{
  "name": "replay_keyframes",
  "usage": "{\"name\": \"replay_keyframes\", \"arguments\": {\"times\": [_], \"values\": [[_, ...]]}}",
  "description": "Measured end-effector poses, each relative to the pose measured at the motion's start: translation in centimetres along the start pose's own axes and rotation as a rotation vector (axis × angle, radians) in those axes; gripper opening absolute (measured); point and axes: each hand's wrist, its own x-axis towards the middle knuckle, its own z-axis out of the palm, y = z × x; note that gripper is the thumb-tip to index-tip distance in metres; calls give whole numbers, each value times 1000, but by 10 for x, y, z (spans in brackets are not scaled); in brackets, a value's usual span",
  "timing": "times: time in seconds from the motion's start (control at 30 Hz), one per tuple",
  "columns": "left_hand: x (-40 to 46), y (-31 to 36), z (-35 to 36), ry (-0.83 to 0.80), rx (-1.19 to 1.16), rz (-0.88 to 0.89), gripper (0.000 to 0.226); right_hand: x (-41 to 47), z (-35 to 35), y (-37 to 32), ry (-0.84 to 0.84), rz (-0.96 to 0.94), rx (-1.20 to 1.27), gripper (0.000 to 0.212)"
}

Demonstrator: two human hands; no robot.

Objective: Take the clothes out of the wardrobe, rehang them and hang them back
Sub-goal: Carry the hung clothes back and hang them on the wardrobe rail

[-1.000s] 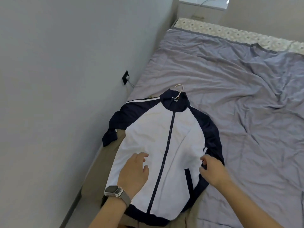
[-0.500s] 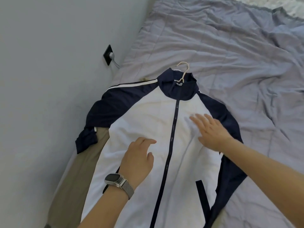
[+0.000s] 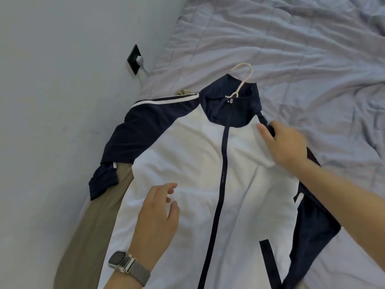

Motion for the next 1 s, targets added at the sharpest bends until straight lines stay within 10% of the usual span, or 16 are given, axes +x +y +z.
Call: {"name": "replay_keyframes", "arguments": {"times": [0.27,0.43,0.63,0.8,1.0], "values": [[27,15,-29,294,138,190,66,-136,-26,-47,-759,-123,411,52],[37,23,-50,-192,214,270,42,-167,-51,-43,-1164,77,562,44],[29,11,-35,-281,318,101,47,-75,-48,-17,-626,-84,367,28],[16,9,-21,-278,339,60,57,36,-20,2,-115,162,224,85],[6,11,-17,-294,379,77,61,5,36,-33,-231,186,206,75]]}}
